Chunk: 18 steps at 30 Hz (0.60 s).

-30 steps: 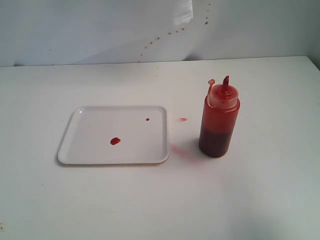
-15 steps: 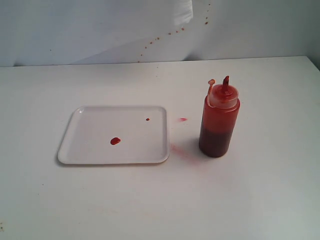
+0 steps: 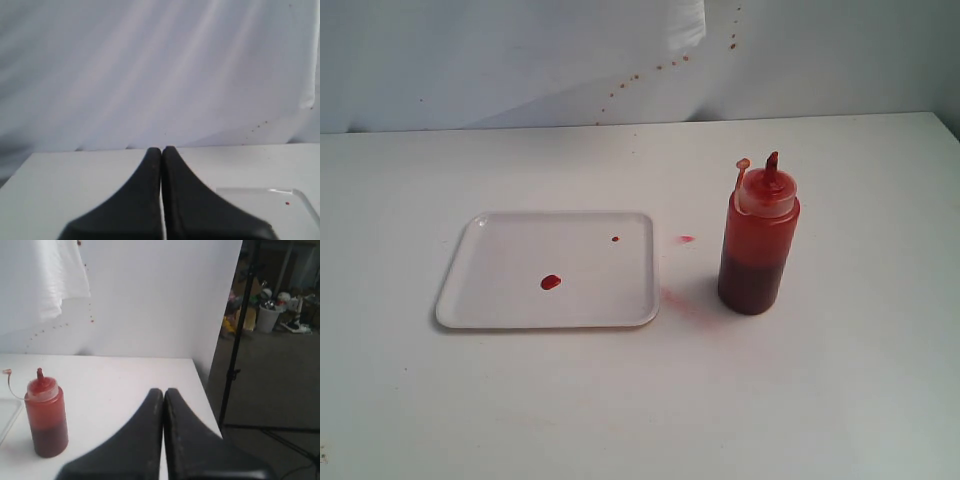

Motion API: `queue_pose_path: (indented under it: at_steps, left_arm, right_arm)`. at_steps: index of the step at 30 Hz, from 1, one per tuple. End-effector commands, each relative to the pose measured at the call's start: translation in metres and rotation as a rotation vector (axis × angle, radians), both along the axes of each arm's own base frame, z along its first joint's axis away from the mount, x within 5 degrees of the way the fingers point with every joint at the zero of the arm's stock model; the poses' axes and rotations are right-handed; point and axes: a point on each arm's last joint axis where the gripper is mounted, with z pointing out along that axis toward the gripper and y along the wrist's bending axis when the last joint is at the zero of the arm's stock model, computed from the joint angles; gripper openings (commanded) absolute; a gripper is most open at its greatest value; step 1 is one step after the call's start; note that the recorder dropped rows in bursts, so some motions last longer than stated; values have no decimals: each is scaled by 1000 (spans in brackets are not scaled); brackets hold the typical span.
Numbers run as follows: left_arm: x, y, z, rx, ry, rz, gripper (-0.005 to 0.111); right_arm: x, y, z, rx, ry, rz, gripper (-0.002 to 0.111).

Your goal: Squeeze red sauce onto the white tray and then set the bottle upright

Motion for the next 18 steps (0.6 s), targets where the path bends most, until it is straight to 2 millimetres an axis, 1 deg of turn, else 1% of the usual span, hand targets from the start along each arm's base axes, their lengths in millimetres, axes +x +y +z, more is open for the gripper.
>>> queue_pose_path:
  at_steps: [1, 3, 6, 9, 15, 18]
  left_arm:
    - [-27, 1, -8, 49, -96, 11, 0]
    - [-32, 1, -12, 55, -34, -3, 0]
    - [-32, 1, -12, 36, -30, -58, 0]
    - [-33, 3, -12, 49, -29, -31, 0]
    - [-31, 4, -12, -4, -41, -16, 0]
    - [-19, 4, -16, -4, -45, -17, 0]
  right_arm:
    - [-33, -3, -11, -57, -104, 0, 0]
    - [-33, -3, -12, -61, -98, -1, 0]
    - [-37, -5, -16, -92, -31, -19, 0]
    - [-35, -3, -19, -86, -17, -6, 0]
    - [-34, -6, -11, -117, -105, -36, 0]
    - [-25, -5, -11, -111, -141, -37, 0]
